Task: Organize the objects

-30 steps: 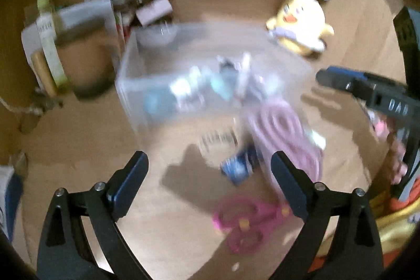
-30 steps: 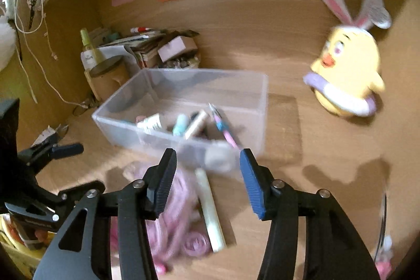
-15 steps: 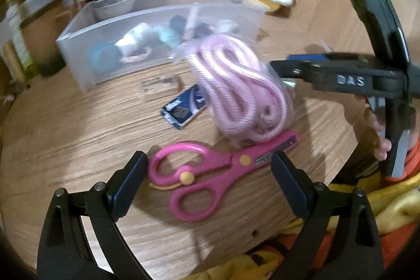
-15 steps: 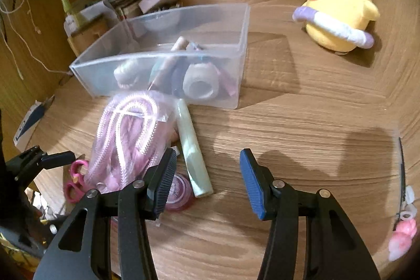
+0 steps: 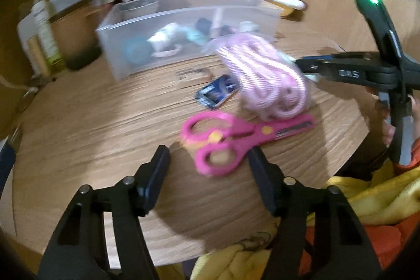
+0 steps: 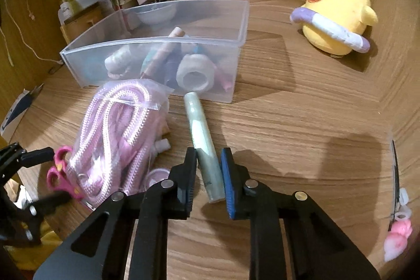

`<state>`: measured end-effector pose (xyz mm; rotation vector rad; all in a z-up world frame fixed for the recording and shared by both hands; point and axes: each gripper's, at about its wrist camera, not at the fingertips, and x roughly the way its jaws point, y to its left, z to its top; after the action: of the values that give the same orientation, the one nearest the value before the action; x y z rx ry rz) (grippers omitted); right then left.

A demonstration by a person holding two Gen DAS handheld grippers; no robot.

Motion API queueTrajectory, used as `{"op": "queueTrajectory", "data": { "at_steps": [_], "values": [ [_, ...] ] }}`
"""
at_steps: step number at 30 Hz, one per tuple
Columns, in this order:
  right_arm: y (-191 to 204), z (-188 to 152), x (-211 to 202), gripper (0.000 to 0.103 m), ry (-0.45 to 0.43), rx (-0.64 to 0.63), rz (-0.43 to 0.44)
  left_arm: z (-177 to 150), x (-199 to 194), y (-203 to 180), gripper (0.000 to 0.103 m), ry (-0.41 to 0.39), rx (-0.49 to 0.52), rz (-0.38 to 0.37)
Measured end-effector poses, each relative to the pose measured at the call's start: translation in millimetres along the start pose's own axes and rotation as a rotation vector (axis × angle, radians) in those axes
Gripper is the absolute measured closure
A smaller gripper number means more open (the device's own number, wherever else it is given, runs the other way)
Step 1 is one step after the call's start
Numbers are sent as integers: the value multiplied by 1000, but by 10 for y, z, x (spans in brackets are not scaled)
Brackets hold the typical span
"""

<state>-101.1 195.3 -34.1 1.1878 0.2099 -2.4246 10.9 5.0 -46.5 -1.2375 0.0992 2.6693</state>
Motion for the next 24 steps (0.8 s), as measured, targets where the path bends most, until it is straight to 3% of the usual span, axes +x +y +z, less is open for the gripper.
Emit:
{"op": "queueTrajectory", "data": {
  "at_steps": [5,10,13,19,24],
  "values": [
    [-100,-67,-60,88,-8,32,-11,-81,-96,259,48,2,-78,59],
    [-180,-126,-125,88,-10,61,-12,6,-141,445,48,0,-189,-16],
    [-185,-137,-154,88,-16,72,-5,88,-87,354,48,0,-174,-24],
    [-140,-156,-173,88,-19,61,-8,148,84,171,47,15,-93,68],
    [-157,-172,-185,88,-19,57,-13,64,25,405,47,4,-150,132]
  ]
}}
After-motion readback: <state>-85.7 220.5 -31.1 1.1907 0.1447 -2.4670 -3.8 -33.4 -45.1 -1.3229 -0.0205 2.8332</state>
